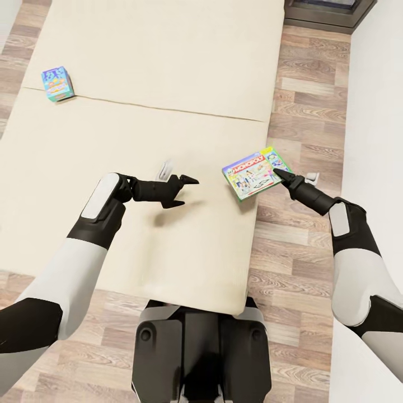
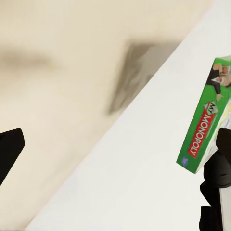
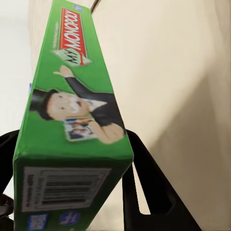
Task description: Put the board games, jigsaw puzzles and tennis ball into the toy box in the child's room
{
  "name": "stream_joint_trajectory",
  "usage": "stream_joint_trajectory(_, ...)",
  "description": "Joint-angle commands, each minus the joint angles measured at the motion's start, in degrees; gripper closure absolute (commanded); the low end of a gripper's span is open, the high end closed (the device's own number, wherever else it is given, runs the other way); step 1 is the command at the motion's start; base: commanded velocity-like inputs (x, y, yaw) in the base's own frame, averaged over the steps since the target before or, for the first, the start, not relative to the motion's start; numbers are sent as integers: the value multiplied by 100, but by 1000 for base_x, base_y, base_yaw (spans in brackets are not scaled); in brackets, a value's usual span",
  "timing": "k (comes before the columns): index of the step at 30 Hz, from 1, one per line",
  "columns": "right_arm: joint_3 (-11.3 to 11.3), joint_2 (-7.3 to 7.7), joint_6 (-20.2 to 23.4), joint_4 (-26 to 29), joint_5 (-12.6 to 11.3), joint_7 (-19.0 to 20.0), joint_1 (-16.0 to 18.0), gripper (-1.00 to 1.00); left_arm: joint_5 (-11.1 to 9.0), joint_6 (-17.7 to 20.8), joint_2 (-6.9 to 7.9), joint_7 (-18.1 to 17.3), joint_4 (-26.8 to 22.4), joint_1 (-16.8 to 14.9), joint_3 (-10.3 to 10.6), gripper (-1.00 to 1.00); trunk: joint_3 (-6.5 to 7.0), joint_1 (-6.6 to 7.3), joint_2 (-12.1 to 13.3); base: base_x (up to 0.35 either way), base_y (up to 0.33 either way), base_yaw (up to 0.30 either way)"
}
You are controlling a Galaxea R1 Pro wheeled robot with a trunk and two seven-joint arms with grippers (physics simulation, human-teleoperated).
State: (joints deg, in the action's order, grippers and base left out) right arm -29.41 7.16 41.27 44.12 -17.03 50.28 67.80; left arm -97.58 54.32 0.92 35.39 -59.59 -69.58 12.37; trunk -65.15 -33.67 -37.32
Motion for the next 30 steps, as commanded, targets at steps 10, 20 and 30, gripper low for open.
stream_joint_trajectory(10, -12, -8, 30, -4, -11, 19, -46, 100, -59, -9, 5, 56, -4, -3, 16, -100, 176, 218, 397, 0, 0, 0)
stream_joint_trajectory(20, -12, -9, 30, -1, -18, 27, -54, 100, -59, -9, 5, 56, -7, -3, 19, -100, 356, 437, 798, 0, 0, 0)
stream_joint_trajectory(30, -12, -14, 30, -3, -14, 26, -58, 100, -60, -9, 5, 56, 6, -3, 13, -100, 536, 657, 1199, 0, 0, 0)
